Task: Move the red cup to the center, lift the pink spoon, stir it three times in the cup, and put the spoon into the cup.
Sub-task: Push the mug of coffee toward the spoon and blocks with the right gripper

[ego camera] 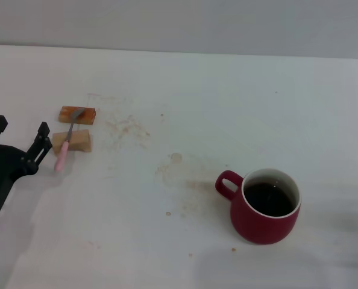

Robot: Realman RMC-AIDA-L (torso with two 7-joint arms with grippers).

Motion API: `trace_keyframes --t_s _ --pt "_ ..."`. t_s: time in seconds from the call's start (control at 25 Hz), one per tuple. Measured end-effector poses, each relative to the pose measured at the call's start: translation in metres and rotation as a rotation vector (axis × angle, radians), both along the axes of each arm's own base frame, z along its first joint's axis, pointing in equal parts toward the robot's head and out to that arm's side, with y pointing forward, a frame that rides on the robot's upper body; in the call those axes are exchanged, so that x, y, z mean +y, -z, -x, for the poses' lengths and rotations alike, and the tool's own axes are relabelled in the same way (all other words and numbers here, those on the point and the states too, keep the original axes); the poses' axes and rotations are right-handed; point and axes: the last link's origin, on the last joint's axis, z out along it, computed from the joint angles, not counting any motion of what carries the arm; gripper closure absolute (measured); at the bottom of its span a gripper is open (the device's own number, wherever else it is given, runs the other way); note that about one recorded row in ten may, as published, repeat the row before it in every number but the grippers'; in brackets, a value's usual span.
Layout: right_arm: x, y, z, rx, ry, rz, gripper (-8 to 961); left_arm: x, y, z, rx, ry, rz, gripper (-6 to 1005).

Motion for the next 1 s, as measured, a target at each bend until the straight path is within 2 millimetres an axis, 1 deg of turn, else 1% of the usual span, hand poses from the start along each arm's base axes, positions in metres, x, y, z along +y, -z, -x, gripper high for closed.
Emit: trace_keyframes --t_s 0.4,0.76,0.92,1.0 --pt "-0.009 0.041 0.021 0.057 -0.05 0.203 953 0.004 0.0 -0.002 0.002 0.006 0.003 179" --pt "-0.023 0.055 0.028 0.054 -0.09 0.299 952 0.005 -0.001 -0.002 0.003 0.004 0.0 181" --pt "-0.023 0.058 0.031 0.055 -0.11 0.323 952 0.006 -0.001 -0.002 0.004 0.007 -0.001 181" --pt "-0.02 0.061 0.033 0.05 -0.118 0.339 952 0.006 -0.001 -0.002 0.004 0.007 -0.001 182"
